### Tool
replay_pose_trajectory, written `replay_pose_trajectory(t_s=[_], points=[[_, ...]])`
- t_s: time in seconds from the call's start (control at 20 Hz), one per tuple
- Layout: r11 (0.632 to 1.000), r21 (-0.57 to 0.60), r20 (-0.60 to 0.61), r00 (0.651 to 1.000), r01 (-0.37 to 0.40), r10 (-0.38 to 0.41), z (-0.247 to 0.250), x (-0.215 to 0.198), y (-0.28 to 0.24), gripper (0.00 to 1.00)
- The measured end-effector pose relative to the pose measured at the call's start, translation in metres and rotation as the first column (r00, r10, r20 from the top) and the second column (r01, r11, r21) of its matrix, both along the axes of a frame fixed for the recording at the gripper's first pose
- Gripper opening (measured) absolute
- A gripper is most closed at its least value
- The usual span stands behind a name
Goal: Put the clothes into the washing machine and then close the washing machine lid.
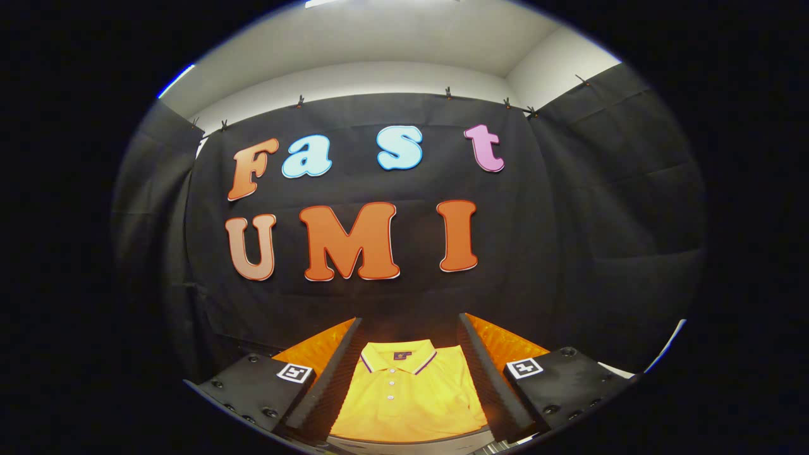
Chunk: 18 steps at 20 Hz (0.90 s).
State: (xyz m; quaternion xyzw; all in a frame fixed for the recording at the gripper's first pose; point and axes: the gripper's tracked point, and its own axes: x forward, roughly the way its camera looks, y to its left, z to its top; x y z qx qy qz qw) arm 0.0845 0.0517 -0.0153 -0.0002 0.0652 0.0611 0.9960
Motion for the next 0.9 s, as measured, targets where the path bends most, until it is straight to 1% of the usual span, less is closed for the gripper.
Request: replay_pose_trajectory(t_s=[0.15,0.25,0.3,0.5,0.75,0.9], points=[[1.0,-0.002,-0.059,0.998,-0.025,0.025,-0.02,0.027,0.013,0.96],[1.0,-0.02,-0.152,0.988,-0.019,0.016,-0.047,0.042,0.015,0.96],[0.999,-0.024,-0.208,0.978,-0.023,0.017,-0.062,0.047,0.017,0.96],[0.998,-0.018,-0.352,0.934,-0.065,0.054,-0.105,0.071,0.034,0.96],[0.996,-0.059,-0.459,0.888,-0.069,0.035,-0.153,0.086,0.037,0.96],[0.996,-0.081,-0.506,0.862,-0.046,-0.002,-0.181,0.092,0.033,0.97]])
